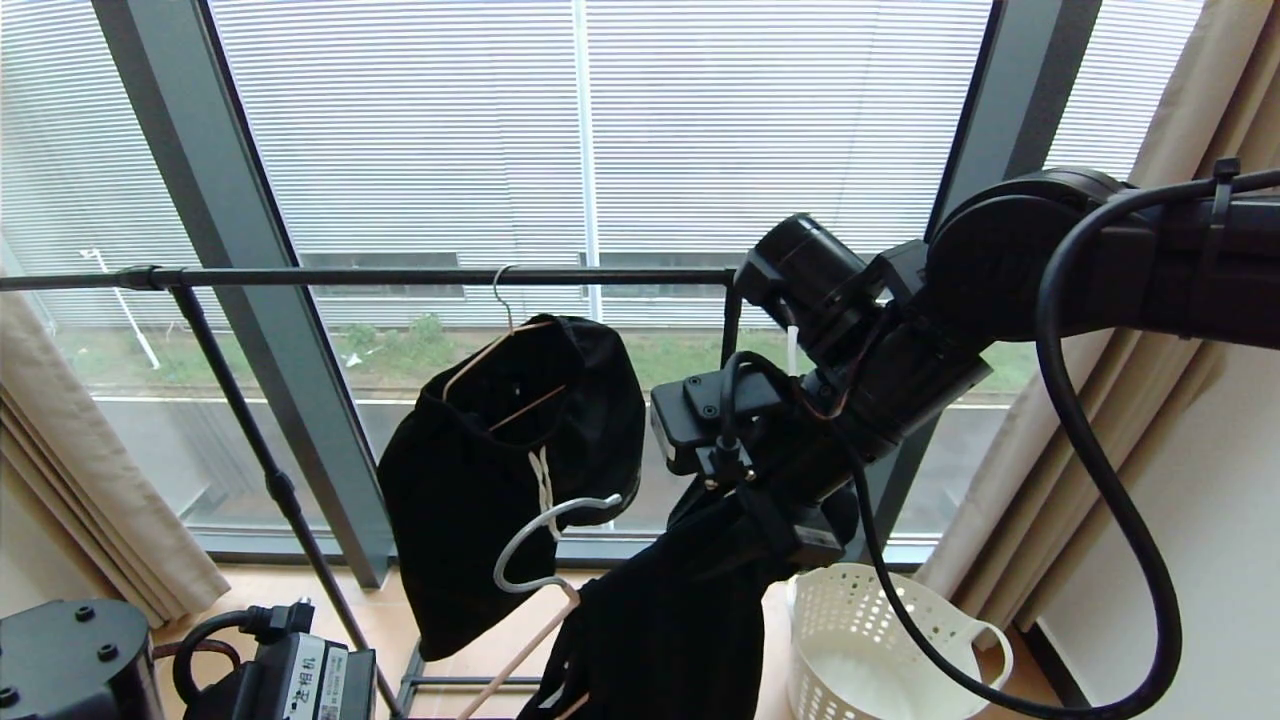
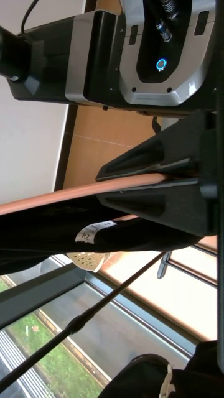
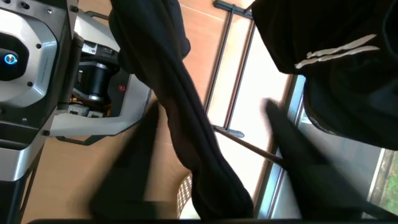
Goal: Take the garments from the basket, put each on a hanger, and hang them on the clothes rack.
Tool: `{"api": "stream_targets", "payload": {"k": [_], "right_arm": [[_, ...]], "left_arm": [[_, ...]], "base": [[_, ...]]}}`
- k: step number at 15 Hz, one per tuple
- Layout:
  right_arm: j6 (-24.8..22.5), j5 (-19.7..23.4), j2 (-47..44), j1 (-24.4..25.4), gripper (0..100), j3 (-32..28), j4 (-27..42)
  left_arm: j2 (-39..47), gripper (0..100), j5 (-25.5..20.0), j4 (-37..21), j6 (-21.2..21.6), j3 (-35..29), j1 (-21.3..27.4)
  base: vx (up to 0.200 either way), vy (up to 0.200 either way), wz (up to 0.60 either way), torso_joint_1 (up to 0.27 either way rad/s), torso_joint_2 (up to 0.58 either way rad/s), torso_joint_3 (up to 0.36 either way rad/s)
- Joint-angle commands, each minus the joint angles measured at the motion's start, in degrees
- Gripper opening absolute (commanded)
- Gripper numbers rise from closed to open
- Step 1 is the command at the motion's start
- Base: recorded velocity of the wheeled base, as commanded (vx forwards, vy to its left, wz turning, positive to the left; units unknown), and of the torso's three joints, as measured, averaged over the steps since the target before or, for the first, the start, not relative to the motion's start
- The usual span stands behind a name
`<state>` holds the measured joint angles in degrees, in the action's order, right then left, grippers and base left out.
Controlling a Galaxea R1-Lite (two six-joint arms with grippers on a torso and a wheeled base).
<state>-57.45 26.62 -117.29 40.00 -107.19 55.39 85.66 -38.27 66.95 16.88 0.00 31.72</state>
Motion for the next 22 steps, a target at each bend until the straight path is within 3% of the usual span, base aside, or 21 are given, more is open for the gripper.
{"api": "stream_targets", "payload": {"k": [1,10,11,17,20,22], "right_arm": [[0.0,0.0,0.2,0.1,0,0.1,0.0],[0.0,-0.8,1.3,0.1,0,0.9,-0.1],[0.0,-0.8,1.4,0.1,0,0.9,0.0],[0.0,-1.0,3.6,0.1,0,3.0,-0.1],[0.6,-8.0,5.9,-0.1,0,3.4,-0.6],[3.0,-10.7,7.4,-0.4,0,3.3,-1.0]], "left_arm": [[0.0,0,-0.1,0.0,0.0,0.0,0.0],[0.0,0,0.0,0.0,0.1,0.0,-0.2],[0.1,100,0.0,0.1,0.1,0.0,-0.2],[0.1,100,-0.1,0.2,-0.2,-0.2,-1.1],[-0.1,100,-0.5,1.2,-0.5,-1.1,-5.2],[0.1,100,-6.3,3.6,-2.6,-1.1,-10.5]], "base": [[0.000,0.000,0.00,0.000,0.00,0.000],[0.000,0.000,0.00,0.000,0.00,0.000],[0.000,0.000,0.00,0.000,0.00,0.000],[0.000,0.000,0.00,0.000,0.00,0.000],[0.000,0.000,0.00,0.000,0.00,0.000],[0.000,0.000,0.00,0.000,0.00,0.000]]}}
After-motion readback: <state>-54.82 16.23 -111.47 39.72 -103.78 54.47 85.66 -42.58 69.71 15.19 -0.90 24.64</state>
